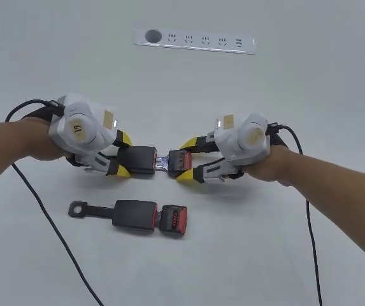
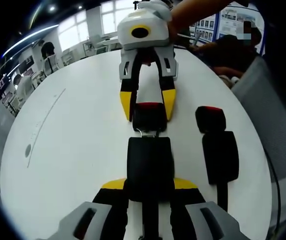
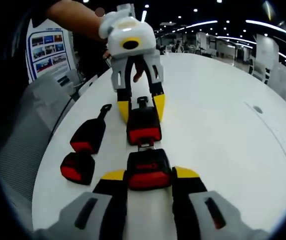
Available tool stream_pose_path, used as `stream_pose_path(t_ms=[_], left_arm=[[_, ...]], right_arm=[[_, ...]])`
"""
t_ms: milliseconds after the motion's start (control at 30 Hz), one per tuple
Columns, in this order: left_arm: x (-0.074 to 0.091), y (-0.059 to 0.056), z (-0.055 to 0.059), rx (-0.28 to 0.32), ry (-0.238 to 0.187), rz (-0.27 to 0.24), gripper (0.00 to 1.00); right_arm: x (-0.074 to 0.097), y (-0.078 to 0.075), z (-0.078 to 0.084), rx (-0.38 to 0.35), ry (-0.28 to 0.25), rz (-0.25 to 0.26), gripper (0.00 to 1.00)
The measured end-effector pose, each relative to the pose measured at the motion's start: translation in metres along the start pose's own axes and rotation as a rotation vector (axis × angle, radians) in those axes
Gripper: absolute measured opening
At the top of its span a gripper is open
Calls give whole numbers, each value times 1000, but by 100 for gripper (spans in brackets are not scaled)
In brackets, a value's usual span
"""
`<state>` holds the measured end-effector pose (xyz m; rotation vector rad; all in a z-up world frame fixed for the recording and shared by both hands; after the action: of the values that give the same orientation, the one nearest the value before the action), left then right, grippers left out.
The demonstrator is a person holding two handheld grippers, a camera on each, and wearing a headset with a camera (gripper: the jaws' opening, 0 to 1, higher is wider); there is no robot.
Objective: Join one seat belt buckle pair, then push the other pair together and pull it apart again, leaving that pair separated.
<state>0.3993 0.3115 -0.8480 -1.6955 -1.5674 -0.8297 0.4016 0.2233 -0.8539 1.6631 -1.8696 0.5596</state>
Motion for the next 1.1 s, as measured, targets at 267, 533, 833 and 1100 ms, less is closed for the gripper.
stream_pose_path(t_ms=[267,533,833,1100], left_arm=[[0,0,-1,-14,25,10,33],[-1,2,-1,-24,50,18,33],[-1,2,-1,-26,76,19,33],[-1,2,0,-7,79,15,33]], right_arm=[[-6,1,-5,3,10,-7,35],[-16,-1,-11,-7,27,-7,34],[-18,0,-14,-1,81,18,34],[-19,0,-14,-1,103,28,34]])
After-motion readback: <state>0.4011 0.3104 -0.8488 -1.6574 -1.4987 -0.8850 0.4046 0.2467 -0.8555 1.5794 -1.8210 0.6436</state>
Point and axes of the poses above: the centre of the closed fingertips' face, and the gripper's own axes: x roughly backward along the fingers, y roughly to its left, z roughly out of its underside, the point moved 1 cm from there along x, roughly backward along the fingers, and after that the axes turned 4 degrees about z, right-handed, at the moved point
